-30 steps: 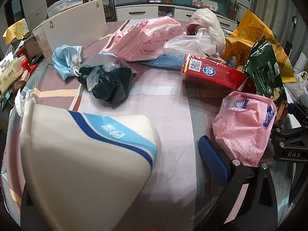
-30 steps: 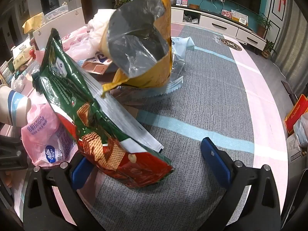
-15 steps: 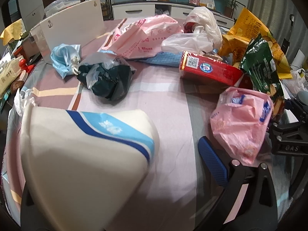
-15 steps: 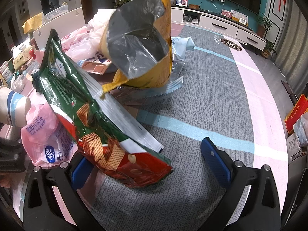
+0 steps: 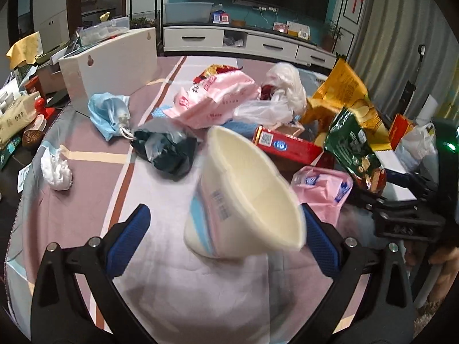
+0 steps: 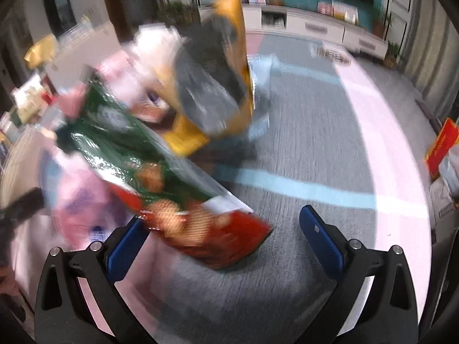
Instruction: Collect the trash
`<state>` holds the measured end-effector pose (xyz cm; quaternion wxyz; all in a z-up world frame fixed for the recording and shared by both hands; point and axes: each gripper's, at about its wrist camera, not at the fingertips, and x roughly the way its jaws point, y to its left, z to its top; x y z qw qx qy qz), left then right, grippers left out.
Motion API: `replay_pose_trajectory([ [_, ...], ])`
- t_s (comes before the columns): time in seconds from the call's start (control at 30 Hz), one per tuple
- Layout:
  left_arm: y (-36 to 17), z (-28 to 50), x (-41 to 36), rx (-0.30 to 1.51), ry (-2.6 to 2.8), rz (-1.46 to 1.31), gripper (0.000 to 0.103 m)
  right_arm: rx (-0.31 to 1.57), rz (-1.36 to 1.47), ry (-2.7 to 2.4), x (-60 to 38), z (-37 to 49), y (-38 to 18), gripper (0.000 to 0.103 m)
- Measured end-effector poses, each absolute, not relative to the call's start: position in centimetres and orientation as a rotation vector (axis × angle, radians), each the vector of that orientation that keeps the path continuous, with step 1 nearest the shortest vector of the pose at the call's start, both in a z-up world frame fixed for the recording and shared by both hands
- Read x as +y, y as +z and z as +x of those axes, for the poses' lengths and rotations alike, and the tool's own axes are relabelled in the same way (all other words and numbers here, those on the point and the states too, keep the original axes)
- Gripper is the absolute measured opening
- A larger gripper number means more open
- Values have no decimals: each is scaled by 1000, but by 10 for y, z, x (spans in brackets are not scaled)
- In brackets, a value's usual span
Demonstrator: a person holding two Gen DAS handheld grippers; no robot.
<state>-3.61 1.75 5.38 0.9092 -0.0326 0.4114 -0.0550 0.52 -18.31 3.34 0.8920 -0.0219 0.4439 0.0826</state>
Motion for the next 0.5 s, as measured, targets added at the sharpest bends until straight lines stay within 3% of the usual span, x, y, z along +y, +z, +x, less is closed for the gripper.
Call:
replay_pose_trajectory([
  [0.27,63,-36,24,831,-129,-107,100,777,11,154,-184,-15,68,100],
  [0.5,66,-39,26,807,-144,-134,100,774,130,83,-202,-16,68,100],
])
